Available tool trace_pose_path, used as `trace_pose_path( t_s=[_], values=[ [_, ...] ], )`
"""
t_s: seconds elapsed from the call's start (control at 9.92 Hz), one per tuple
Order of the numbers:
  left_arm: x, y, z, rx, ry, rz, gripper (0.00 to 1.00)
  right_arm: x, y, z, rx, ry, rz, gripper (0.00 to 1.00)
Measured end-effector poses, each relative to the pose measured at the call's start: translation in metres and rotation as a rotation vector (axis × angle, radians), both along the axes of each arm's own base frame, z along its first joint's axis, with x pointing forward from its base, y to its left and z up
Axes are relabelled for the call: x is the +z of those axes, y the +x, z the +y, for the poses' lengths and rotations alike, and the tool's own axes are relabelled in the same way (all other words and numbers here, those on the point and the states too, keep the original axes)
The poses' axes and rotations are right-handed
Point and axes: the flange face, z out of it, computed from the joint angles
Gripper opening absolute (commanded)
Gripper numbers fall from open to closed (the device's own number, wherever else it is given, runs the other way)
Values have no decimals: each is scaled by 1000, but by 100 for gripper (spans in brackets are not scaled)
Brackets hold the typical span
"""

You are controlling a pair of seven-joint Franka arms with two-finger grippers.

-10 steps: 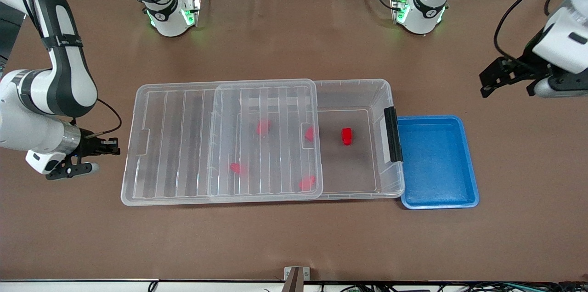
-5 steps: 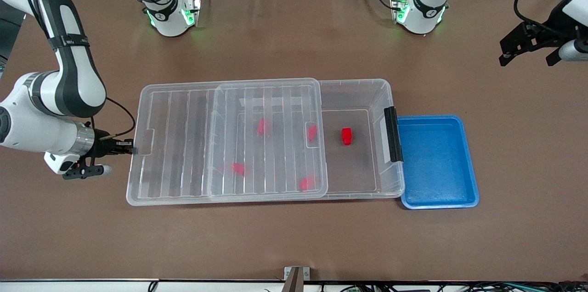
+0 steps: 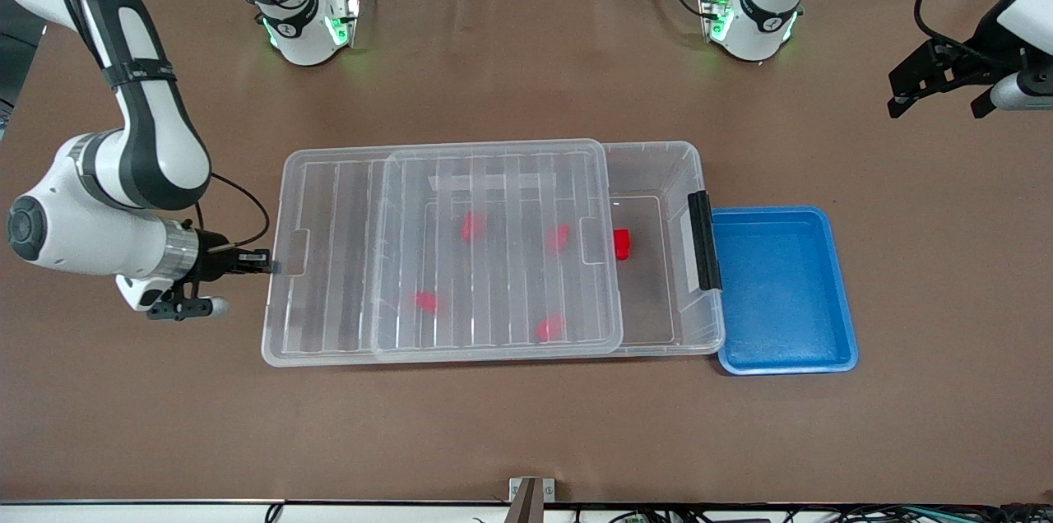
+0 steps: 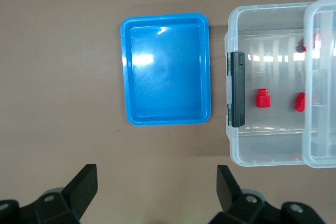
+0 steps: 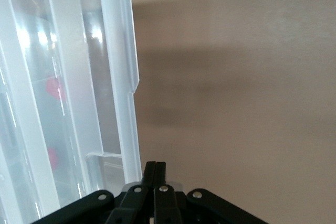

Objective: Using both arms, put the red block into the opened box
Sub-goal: 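Slide the lid back toward the tray with the right gripper, then open the right gripper to release the lid edge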

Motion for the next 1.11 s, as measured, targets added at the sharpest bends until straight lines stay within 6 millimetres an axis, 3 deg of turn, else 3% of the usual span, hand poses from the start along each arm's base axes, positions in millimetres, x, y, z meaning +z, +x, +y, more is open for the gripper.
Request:
trace_pose_path(
  t_s=[0.71,1.11],
  values=[
    [-2,0,-2,-3,0,3,100,-6,2,86,-16,10,1,0],
    [-2,0,-2,-3,0,3,100,-6,2,104,-8,11,-1,0]
  ],
)
